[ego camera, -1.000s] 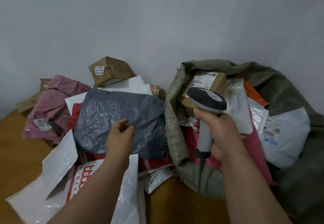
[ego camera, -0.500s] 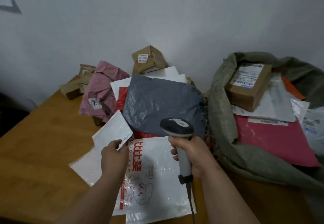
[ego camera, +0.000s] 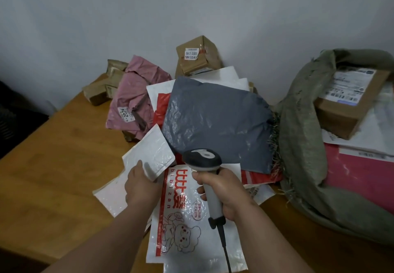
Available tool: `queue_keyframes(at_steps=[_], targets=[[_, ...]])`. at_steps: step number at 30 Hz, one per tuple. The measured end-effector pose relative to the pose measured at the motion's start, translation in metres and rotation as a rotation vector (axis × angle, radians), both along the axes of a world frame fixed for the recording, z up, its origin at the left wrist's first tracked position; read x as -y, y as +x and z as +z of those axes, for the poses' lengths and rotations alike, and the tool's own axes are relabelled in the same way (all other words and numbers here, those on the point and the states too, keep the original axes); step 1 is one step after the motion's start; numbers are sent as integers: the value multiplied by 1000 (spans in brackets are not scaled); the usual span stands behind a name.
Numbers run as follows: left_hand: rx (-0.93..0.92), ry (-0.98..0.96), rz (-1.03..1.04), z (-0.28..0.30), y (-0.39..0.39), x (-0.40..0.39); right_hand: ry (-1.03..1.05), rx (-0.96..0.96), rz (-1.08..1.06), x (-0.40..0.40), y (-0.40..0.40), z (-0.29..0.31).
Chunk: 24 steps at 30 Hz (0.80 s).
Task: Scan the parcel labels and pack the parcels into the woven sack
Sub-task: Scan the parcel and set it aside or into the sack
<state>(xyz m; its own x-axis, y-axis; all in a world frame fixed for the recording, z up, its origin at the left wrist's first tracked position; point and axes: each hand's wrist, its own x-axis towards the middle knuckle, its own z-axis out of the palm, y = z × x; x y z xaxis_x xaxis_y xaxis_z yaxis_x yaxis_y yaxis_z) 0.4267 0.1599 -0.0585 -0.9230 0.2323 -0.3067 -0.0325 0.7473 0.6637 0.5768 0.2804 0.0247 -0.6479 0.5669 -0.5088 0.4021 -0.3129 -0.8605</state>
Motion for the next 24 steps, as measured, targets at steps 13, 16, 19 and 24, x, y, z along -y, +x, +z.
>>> queue_keyframes(at_steps=[13,16,19,24], targets=[[-120,172,-2,-21,-52,10,-11,58,-96,16,-35,-21],[-110,434,161,1,-67,19,-14,40,-140,28,-42,-14],[94,730,238,28,-82,28,7,4,-157,39,-50,-2],[339,885,182,61,-95,44,104,-46,-145,60,-56,24]])
